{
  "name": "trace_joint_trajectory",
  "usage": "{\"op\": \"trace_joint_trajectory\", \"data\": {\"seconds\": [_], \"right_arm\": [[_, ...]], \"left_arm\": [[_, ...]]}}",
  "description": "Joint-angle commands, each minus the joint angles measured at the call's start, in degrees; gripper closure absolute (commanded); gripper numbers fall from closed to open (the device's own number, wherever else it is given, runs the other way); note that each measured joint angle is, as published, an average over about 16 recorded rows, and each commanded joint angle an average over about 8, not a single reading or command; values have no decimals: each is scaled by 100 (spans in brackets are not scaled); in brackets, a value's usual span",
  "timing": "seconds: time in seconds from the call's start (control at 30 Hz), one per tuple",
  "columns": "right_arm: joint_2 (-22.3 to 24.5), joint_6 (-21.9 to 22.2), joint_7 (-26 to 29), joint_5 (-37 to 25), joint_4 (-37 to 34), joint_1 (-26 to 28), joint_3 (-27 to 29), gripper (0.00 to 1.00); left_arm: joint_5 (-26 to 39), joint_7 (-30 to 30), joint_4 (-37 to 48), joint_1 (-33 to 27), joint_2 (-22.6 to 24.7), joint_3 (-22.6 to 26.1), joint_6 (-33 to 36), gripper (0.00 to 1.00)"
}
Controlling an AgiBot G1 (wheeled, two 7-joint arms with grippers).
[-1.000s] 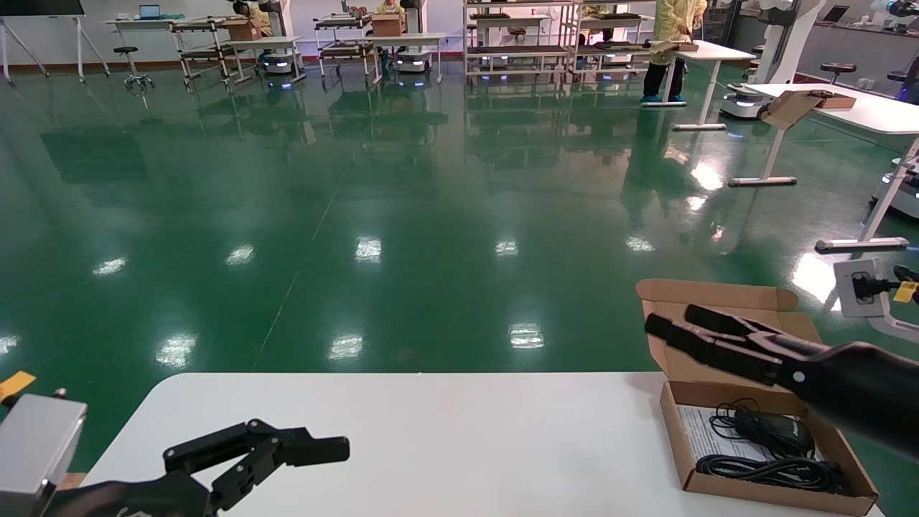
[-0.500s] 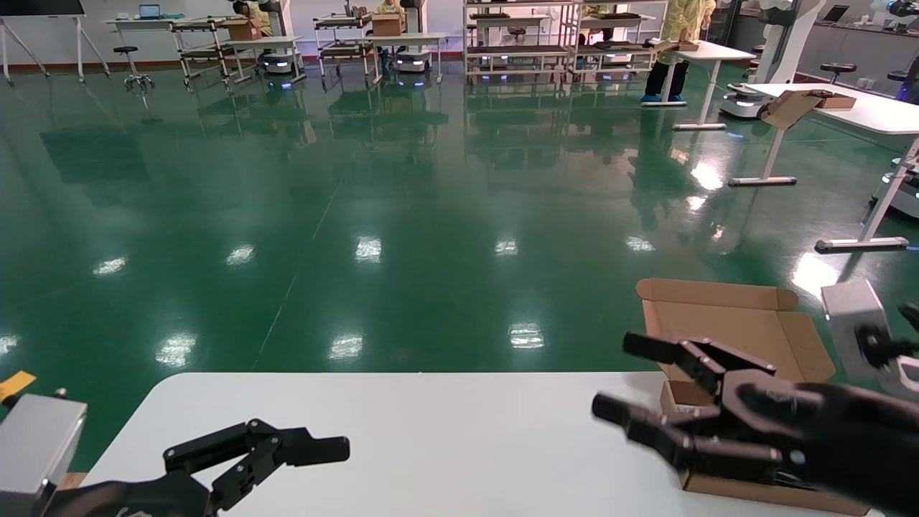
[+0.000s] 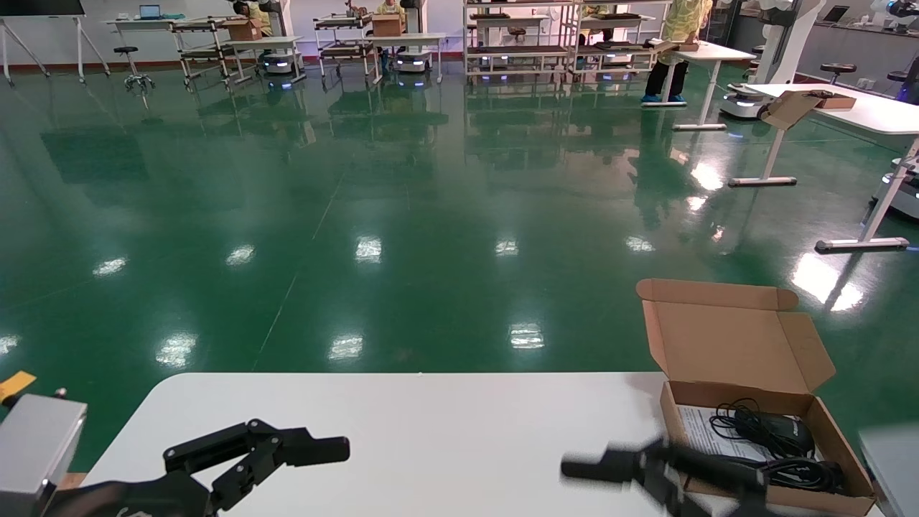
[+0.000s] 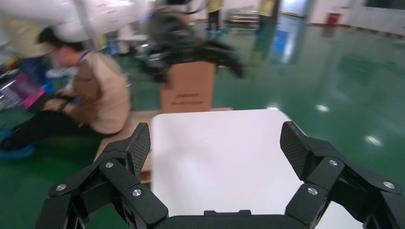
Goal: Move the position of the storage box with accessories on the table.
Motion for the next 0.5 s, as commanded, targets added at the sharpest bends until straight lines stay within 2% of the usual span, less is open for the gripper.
{"op": "trace_joint_trajectory", "data": {"seconds": [0.03,0.5], "right_arm": [[41,-111,-57,17,226,-91,67,0],[50,-121,-59,31,239,-106,80,0]], "left_arm": [[0,0,0,0,0,0,0,0],[-1,0,1,1,-1,-1,-1,0]]}}
